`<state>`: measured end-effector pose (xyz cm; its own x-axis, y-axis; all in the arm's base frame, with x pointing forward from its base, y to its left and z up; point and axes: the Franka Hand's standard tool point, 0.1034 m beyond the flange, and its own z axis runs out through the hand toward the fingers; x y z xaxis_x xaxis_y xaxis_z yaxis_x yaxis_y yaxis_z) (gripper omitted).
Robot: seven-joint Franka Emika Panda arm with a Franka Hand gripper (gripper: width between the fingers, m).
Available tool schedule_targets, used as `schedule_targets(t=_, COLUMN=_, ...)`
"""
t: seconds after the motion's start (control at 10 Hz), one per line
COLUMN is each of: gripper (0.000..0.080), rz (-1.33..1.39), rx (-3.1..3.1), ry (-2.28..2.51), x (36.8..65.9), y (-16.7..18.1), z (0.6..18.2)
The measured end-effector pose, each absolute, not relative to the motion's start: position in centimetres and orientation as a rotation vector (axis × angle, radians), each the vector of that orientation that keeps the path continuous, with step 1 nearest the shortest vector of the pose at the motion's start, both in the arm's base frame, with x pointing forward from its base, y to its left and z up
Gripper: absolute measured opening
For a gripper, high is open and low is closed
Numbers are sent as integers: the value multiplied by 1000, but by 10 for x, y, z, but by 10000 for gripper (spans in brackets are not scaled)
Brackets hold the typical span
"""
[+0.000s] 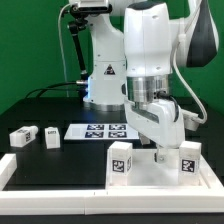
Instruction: Assemble square table
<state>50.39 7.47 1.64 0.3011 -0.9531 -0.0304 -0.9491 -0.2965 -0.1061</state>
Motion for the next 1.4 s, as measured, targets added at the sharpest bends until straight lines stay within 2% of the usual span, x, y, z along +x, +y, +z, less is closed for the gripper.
schedule_targets(t=0.2, gripper=241, rz=-35, rx=-2457, ry=1801, x=498, y=75, z=13)
schedule_targets(t=0.3, gripper=241, rz=-7, rx=-2464, ry=1806, x=493, y=75, z=11)
schedule_targets(t=0.4, gripper=96, rz=2, rx=-2452, ry=1824, x=491, y=74, z=11)
schedule_targets(t=1.4, gripper=96, rz=0, rx=-2462, ry=1808, x=490, y=72, z=11)
